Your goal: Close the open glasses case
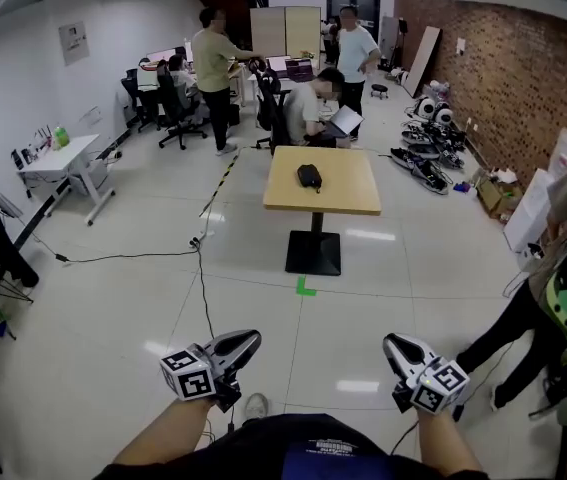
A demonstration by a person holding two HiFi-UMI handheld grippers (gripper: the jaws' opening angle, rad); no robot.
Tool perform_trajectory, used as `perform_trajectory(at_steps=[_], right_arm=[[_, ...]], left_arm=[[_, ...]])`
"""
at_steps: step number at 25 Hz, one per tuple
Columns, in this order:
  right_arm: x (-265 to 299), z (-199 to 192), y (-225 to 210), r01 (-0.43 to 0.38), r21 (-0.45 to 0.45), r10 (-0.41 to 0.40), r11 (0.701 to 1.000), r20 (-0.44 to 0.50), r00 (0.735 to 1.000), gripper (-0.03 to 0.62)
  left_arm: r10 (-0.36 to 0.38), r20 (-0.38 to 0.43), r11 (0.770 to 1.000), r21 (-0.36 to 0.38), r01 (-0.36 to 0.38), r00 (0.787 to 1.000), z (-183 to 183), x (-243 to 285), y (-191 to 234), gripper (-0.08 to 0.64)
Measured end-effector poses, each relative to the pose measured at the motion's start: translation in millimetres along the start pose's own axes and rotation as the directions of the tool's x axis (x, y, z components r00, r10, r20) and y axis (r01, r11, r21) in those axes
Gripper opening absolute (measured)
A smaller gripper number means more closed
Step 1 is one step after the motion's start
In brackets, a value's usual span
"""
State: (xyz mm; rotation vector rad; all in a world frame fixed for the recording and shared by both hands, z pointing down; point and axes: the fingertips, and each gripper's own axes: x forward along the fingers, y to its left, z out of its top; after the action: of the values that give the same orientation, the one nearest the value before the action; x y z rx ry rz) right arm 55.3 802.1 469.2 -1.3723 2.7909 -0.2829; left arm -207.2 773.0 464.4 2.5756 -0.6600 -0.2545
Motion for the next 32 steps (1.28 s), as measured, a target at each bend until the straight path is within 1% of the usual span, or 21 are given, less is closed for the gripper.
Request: perform_trajectory(at_steps=[3, 6, 9, 11, 17, 20, 23, 26, 28, 30, 32], right_arm=[[54, 11, -14, 0.010, -0.016, -0.010, 1.000, -0.005, 1.000, 0.005], [113, 26, -25, 0.023, 0.000, -0.023, 1.000, 0.001, 1.000, 0.005], [167, 41, -43, 0.035, 0.000, -0.035, 0.999, 0.020, 0.999, 0.005], [197, 49, -60, 0.053, 0.005, -0.053, 0.999, 0.035, 0.998, 0.005], [266, 59, -112, 0.071, 0.017, -0.071, 0.997, 0.009, 0.997, 0.005], [290, 61, -158, 0.071, 0.020, -0.071, 0.997, 0.000, 0.997, 0.005], [317, 65, -218, 0.048, 0.011, -0.048, 0.999, 0.003, 0.999, 0.005], [353, 82, -289, -0.007, -0.008, 0.007, 1.000, 0.004, 1.000, 0.005], [377, 98, -333, -0.052, -0.003, 0.052, 0.999, -0.011, 0.999, 0.005], [398, 111, -366, -0.105, -0.014, 0.104, 0.994, -0.026, 0.994, 0.005], [422, 122, -397, -0.140, -0.036, 0.139, 0.990, -0.026, 0.990, 0.005]], left_arm=[[-0.008, 0.006, 1.000, 0.004, 0.008, 1.000, 27, 6, 49, 0.004], [-0.016, -0.015, 1.000, -0.016, 0.016, 1.000, 61, 11, 104, 0.005], [-0.053, -0.049, 0.998, 0.012, 0.054, 0.997, 90, 24, 154, 0.005], [-0.064, -0.064, 0.997, 0.028, 0.066, 0.996, 108, 36, 184, 0.005], [-0.057, -0.063, 0.998, 0.007, 0.058, 0.996, 149, 80, 261, 0.005], [-0.035, -0.069, 0.999, 0.014, 0.036, 0.997, 159, 115, 296, 0.005], [0.000, -0.053, 1.000, 0.021, 0.001, 0.999, 170, 162, 330, 0.005], [0.043, -0.018, 0.999, 0.021, -0.043, 0.999, 187, 222, 361, 0.005], [0.078, 0.005, 0.997, 0.002, -0.078, 0.997, 201, 261, 378, 0.005], [0.113, 0.017, 0.994, -0.002, -0.113, 0.993, 211, 290, 393, 0.005], [0.141, 0.030, 0.990, 0.005, -0.141, 0.990, 223, 316, 413, 0.005]])
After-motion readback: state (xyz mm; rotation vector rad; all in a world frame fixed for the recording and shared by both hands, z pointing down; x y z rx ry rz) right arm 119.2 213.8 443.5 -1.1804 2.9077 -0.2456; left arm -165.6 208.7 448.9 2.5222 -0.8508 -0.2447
